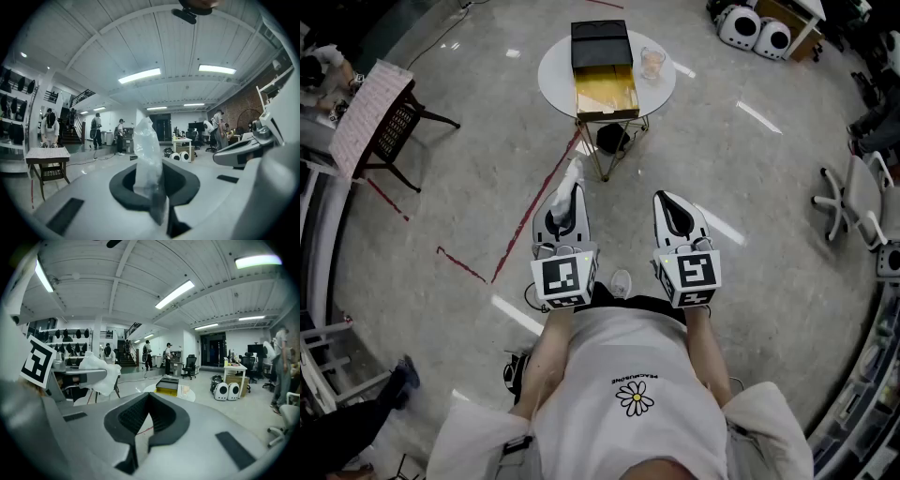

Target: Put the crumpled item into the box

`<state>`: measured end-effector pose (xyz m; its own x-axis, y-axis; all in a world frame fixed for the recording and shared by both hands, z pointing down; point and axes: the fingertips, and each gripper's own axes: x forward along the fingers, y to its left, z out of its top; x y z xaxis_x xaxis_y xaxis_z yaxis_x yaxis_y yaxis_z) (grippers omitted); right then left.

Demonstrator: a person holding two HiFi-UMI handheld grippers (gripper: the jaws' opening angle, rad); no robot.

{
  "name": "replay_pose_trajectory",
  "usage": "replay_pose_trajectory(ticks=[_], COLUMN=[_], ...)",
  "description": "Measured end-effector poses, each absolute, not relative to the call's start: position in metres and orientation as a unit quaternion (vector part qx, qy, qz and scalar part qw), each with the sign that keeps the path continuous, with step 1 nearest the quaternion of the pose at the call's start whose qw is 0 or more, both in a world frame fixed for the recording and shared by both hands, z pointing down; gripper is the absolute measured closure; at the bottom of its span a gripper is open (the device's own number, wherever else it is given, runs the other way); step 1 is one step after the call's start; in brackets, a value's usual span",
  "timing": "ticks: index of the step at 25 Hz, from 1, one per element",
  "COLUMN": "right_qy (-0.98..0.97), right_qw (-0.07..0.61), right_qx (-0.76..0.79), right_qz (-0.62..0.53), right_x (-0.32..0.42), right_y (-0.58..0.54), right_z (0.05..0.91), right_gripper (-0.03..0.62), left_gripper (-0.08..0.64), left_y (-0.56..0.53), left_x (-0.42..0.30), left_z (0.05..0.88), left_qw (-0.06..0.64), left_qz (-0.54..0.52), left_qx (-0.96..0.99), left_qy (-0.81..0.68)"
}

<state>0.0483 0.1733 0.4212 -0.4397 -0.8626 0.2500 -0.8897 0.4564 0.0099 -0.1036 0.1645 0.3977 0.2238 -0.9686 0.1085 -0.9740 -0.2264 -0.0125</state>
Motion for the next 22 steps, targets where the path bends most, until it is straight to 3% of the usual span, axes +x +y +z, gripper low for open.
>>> replay_pose_trajectory(ticks=[22], right_qy=[-0.863], right_qw=[0.064], right_qx=[0.496], right_qz=[0.077], right_x=[0.055], right_y=[0.184], right_z=[0.415], right_gripper=[0.589], left_gripper=[0.526], left_y=[0.170], left_x=[-0.102], left_z=[0.379], left_qw=[0.033], left_qz=[0.011], left_qx=[0.776], left_qy=[-0.630])
